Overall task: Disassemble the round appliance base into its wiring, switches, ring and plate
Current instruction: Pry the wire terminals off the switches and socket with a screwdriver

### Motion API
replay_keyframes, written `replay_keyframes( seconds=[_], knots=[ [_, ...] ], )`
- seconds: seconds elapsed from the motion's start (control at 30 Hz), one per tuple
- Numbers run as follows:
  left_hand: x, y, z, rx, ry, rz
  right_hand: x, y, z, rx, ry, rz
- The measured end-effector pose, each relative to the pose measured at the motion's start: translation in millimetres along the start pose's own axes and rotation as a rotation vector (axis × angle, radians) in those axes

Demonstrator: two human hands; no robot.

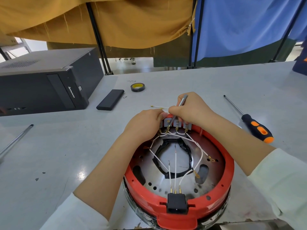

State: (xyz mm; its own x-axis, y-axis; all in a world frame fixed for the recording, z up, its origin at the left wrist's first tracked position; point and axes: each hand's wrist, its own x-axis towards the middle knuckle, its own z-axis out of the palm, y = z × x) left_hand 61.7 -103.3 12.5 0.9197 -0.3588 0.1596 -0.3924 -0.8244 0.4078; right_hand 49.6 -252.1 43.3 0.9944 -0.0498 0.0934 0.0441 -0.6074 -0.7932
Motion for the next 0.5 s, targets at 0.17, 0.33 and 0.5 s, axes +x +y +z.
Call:
replay_keyframes(
  seconds=[0.17, 0.33, 0.5],
  knots=[
    [0, -1, 0, -0.019, -0.001, 0.011, -4, 5, 2, -0.008, 0.046, -0.057],
    [0, -2, -1, -0.042, -0.009, 0.009, -13, 15, 6, 0.029, 0.141, -0.183],
    [0, -1, -1, -0.015, 0.002, 0.013, -2, 14, 4, 0.038, 0.077, -0.101]
  ],
)
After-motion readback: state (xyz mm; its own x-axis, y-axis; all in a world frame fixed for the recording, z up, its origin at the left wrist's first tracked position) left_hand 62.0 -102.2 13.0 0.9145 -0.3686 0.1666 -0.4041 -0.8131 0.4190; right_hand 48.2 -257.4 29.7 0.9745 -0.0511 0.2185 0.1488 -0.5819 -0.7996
